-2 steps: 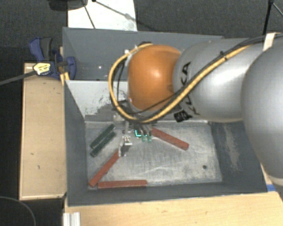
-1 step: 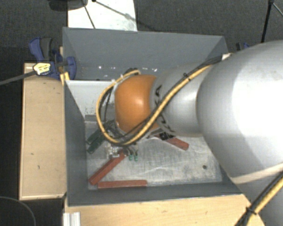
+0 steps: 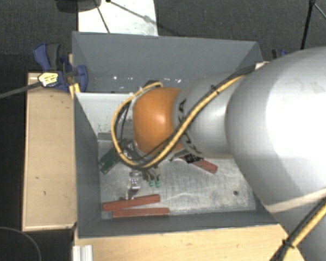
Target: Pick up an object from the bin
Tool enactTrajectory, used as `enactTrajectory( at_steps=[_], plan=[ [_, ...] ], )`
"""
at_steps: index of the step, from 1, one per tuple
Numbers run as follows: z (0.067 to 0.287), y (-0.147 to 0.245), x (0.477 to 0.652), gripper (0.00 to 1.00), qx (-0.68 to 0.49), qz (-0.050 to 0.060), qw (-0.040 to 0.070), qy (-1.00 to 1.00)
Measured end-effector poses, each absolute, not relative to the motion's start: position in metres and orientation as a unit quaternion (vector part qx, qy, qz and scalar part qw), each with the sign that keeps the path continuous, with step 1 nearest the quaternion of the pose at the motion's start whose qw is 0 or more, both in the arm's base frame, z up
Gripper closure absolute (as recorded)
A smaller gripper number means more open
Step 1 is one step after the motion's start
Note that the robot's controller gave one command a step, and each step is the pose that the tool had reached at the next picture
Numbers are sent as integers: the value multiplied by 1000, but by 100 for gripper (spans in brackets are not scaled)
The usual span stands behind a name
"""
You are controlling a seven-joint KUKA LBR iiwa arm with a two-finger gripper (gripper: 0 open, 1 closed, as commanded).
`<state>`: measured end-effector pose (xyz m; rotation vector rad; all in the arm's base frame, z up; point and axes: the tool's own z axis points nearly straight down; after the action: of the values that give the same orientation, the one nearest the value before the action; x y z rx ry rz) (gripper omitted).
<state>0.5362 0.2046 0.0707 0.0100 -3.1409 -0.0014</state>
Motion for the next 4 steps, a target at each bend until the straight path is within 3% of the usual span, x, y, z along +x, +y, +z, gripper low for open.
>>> enactTrajectory(
  at_steps=[1, 2, 3, 4],
  plan=[
    [70, 205, 536, 0, 4, 0, 0, -1000],
    [78, 216, 568, 0, 18, 7, 13, -1000],
    [85, 230, 581, 0, -9, 17, 23, -1000],
    [89, 249, 584, 0, -34, 6, 13, -999]
  ],
)
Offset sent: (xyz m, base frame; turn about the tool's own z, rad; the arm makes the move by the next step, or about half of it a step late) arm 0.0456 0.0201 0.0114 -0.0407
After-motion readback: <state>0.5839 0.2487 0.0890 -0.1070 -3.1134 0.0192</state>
